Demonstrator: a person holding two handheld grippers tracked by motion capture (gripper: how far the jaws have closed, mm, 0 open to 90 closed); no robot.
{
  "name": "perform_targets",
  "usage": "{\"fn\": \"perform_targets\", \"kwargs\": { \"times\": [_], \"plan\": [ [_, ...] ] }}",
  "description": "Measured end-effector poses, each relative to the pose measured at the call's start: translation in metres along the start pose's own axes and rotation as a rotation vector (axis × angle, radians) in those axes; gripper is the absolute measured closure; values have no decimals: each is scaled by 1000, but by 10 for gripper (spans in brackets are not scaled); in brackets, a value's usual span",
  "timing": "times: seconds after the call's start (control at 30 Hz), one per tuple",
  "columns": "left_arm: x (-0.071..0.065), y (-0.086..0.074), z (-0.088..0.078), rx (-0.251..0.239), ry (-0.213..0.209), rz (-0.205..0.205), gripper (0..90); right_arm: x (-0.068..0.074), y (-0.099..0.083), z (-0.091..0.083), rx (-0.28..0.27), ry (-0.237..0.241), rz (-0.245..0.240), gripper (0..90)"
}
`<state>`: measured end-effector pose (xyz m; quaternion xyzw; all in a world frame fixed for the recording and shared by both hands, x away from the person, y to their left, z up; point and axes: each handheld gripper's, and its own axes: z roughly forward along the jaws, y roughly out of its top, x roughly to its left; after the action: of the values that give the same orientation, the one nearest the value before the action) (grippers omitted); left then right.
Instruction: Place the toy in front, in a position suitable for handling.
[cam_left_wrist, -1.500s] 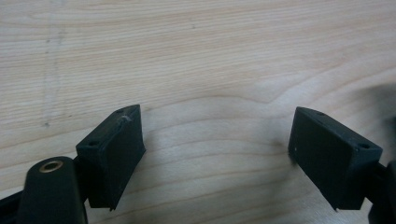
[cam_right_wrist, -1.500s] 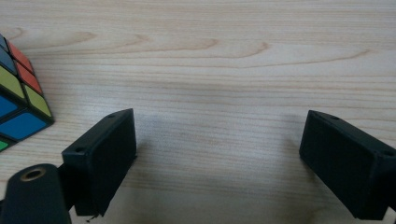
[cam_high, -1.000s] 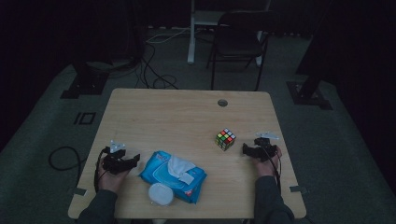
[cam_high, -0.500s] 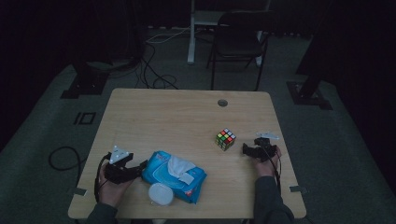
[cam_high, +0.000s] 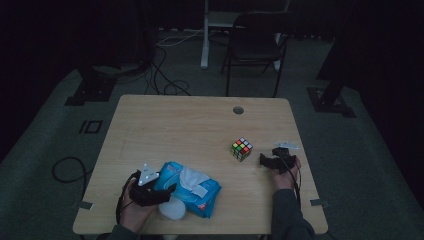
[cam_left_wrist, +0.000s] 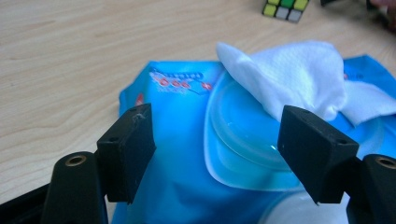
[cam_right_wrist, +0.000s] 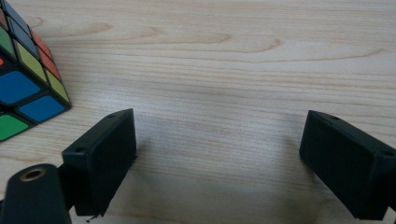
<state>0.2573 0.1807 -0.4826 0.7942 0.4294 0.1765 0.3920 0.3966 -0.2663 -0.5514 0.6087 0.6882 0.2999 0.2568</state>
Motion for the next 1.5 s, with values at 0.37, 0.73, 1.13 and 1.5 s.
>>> {"fn": "perform_targets", "kwargs": {
  "times": [0.37,0.73,1.13,1.5],
  "plan": [
    [-9,-1,1,41,47,51,286,0,0,0,0,0,0,108],
    [16,0,0,99,178,23,360,0,0,0,0,4,-5,108],
    [-12,-3,-3,58,32,34,303,0,0,0,0,4,-5,108],
    [10,-7,-5,67,112,17,318,0,0,0,0,6,-6,108]
  ]
}}
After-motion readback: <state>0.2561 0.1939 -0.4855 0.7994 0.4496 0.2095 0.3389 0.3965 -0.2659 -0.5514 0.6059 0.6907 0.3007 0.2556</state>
